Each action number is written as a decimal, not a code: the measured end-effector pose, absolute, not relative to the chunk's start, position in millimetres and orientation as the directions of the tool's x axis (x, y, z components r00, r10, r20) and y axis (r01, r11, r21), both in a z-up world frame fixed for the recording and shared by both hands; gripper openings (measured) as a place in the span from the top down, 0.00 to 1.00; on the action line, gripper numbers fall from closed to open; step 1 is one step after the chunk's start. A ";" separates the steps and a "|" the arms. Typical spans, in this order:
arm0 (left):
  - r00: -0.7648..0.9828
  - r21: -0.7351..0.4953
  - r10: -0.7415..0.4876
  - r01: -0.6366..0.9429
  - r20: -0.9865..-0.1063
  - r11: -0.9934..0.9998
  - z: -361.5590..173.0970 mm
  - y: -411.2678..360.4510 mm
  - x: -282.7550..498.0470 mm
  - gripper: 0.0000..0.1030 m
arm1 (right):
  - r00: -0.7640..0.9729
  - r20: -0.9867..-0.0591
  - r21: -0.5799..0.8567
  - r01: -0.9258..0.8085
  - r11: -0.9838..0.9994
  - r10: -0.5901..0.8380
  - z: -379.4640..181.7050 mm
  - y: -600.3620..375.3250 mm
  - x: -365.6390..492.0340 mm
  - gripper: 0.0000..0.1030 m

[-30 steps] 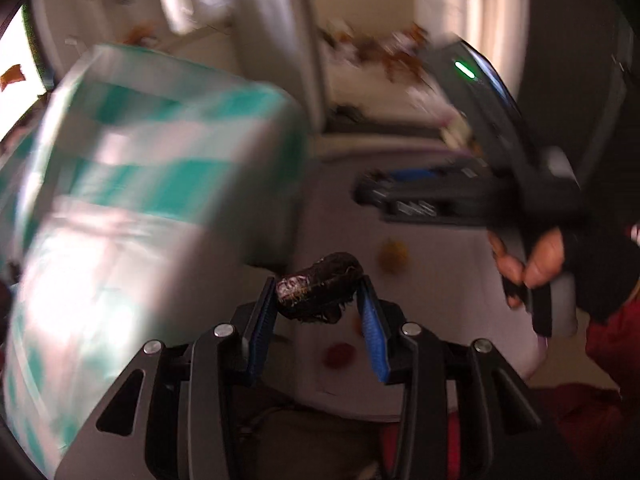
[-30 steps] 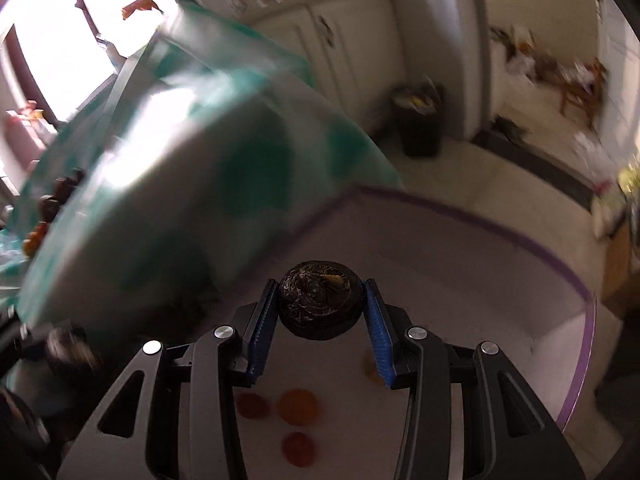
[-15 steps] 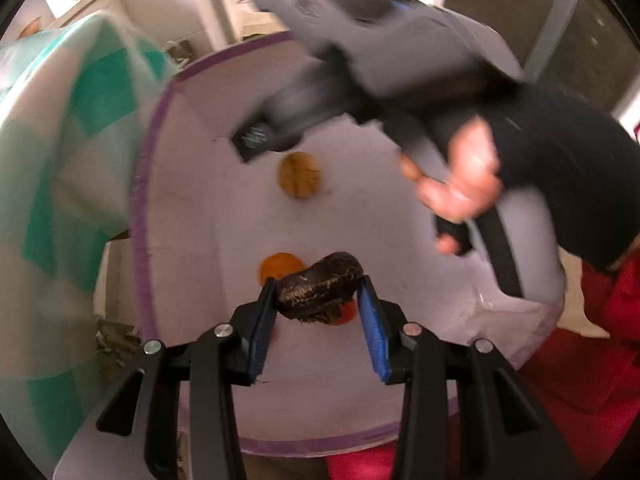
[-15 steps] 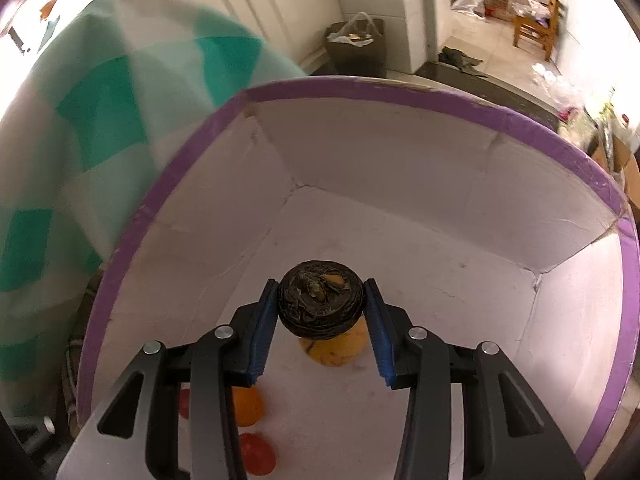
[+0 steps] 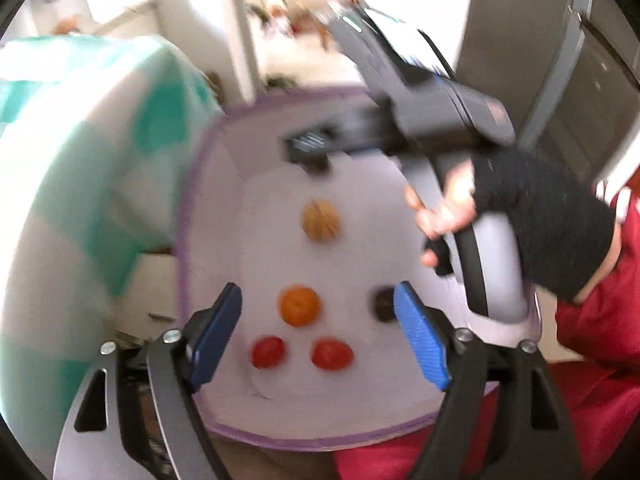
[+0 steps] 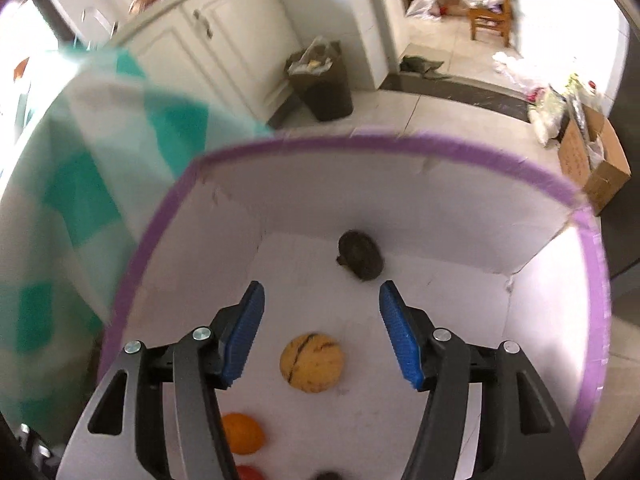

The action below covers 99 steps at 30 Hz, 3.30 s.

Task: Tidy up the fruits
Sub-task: 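Move both open tools back over the fruit pile, then grasp a dark brown fruit with the right tool while the left tool grasps a red tomato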

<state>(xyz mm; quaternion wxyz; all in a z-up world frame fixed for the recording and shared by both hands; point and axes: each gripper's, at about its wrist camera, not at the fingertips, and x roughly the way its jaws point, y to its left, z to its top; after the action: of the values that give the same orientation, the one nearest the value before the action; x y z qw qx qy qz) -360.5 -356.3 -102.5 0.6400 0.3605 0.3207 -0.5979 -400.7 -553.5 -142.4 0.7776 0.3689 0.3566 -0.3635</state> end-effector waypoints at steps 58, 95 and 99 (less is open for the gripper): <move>0.742 -0.247 -0.107 -0.081 -0.662 0.965 25.5 124.7 -11.8 0.02 | 0.587 -0.809 0.023 0.083 0.996 -0.030 9.1 -168.9 87.6 0.29; 0.648 -0.167 -0.236 0.168 -0.724 0.972 23.3 6.0 16.2 0.02 | 0.732 -0.581 0.478 -0.047 0.877 0.356 22.9 -220.9 -38.4 0.69; 0.656 -0.099 -0.179 0.157 -0.733 0.983 19.5 -30.9 47.7 0.03 | 0.734 -0.575 0.482 -0.052 0.875 0.361 22.9 -221.2 -38.9 0.69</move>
<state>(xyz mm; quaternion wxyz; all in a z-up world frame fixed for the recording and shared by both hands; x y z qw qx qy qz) 47.7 -30.9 19.5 0.9099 -0.0133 0.4043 -0.0924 -38.9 -221.2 22.9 0.9041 0.2229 0.3462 0.1140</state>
